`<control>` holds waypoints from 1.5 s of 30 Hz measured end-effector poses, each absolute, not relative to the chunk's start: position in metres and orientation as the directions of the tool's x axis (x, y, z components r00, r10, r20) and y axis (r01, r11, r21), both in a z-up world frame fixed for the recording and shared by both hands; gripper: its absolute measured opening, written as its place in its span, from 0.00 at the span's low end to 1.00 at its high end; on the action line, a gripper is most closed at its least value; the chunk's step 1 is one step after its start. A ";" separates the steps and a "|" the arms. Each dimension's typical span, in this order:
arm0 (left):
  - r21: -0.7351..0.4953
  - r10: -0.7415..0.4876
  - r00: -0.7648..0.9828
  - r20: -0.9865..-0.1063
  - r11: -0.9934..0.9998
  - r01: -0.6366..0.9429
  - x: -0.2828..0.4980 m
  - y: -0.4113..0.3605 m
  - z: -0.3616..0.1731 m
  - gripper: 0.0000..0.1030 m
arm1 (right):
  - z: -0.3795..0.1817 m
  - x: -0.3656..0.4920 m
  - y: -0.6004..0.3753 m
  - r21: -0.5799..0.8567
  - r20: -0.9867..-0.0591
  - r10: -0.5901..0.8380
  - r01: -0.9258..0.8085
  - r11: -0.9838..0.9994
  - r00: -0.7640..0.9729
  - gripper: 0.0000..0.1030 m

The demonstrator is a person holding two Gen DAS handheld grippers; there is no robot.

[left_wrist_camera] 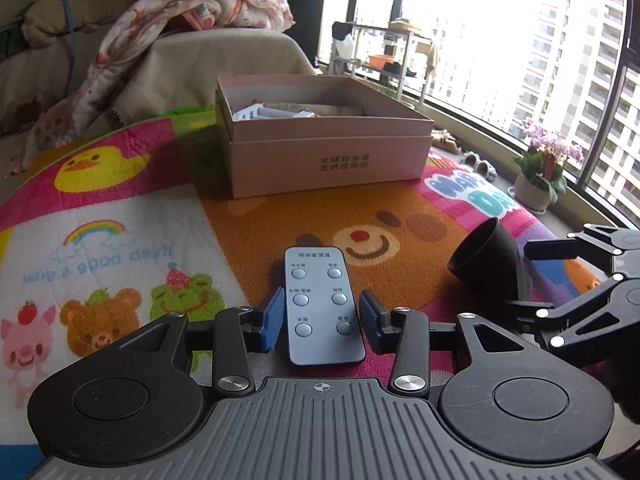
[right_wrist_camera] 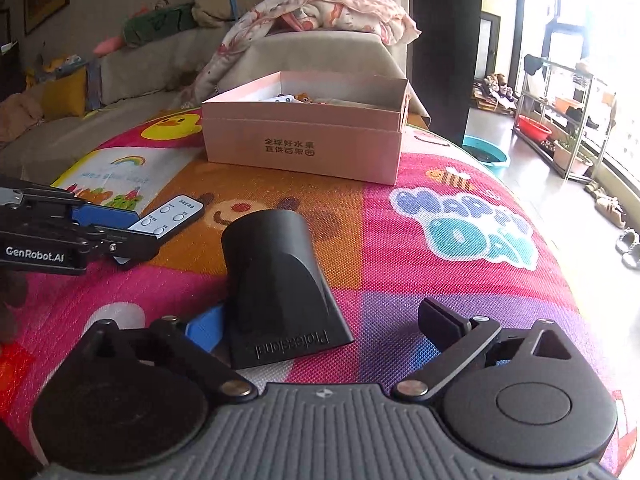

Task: Organize rigid objects
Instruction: 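Grasp the grey remote with left tool while right tool grasps the black nozzle, then lift the grey remote with left tool while right tool lifts the black nozzle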

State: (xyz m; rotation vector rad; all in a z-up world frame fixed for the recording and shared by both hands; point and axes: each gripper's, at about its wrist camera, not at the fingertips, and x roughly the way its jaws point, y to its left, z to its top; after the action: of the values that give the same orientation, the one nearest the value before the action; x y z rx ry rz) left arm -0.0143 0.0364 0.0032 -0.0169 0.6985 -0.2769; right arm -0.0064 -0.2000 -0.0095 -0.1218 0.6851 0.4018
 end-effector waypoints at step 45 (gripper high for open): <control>-0.042 -0.359 0.848 -0.389 0.927 0.373 0.021 0.047 0.118 0.08 | 0.102 0.036 -0.192 -0.066 -0.514 0.329 -0.419 0.905 0.792 0.50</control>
State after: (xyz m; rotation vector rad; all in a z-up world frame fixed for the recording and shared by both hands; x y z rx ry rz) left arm 0.0214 0.0470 0.1184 0.0357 0.4030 -0.3860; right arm 0.0355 -0.1921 0.1022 -0.1812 0.5185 0.4050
